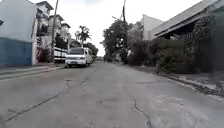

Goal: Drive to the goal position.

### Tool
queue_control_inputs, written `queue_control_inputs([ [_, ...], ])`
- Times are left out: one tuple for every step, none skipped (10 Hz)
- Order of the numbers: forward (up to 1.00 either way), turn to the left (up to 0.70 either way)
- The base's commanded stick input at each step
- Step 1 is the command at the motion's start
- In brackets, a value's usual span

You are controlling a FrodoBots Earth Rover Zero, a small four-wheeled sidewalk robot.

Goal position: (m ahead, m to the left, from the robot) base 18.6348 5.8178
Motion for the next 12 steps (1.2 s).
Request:
queue_control_inputs([
  [0.82, 0.01],
  [0.85, 0.00],
  [0.85, 0.11],
  [1.00, -0.24],
  [1.00, -0.37],
  [1.00, -0.40],
  [1.00, -0.40],
  [1.00, -0.40],
  [1.00, -0.40],
  [1.00, -0.40],
  [1.00, -0.40],
  [1.00, -0.19],
])
